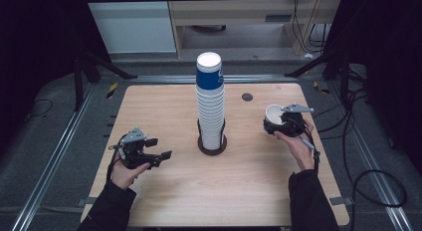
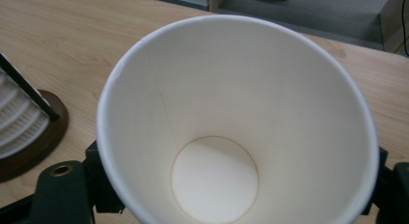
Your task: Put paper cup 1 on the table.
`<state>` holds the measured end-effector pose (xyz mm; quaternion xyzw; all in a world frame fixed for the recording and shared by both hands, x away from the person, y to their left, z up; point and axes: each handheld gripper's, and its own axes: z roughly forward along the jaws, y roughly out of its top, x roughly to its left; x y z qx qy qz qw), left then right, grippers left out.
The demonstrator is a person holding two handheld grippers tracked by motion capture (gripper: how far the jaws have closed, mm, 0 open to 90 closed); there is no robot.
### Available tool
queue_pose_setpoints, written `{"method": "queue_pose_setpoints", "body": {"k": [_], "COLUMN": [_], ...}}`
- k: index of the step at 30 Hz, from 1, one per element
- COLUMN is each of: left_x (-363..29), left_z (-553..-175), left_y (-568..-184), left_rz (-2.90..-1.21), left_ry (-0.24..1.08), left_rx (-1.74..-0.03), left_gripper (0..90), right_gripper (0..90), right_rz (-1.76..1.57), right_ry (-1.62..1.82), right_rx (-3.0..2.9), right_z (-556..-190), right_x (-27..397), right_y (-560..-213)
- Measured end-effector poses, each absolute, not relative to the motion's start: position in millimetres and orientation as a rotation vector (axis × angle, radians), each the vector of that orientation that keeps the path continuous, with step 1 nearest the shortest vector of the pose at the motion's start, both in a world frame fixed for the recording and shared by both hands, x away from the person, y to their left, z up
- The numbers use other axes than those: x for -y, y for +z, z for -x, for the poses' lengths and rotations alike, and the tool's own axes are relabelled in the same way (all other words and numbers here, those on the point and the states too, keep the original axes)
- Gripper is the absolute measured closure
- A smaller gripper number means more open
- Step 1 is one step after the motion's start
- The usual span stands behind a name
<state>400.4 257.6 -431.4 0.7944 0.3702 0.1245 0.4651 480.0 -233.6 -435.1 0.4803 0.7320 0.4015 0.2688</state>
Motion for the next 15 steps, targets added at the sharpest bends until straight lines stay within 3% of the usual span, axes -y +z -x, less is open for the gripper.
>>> {"method": "queue_pose_setpoints", "body": {"k": [15], "left_x": [-259], "left_z": [-401], "left_y": [-432], "left_rz": [-1.960], "left_ry": [0.312], "left_rx": [-0.914], "left_gripper": [18.6], "right_gripper": [19.7], "right_rz": [-1.374], "right_ry": [0.993], "right_rx": [-2.024], "right_z": [-488], "right_x": [245], "right_y": [-465]}}
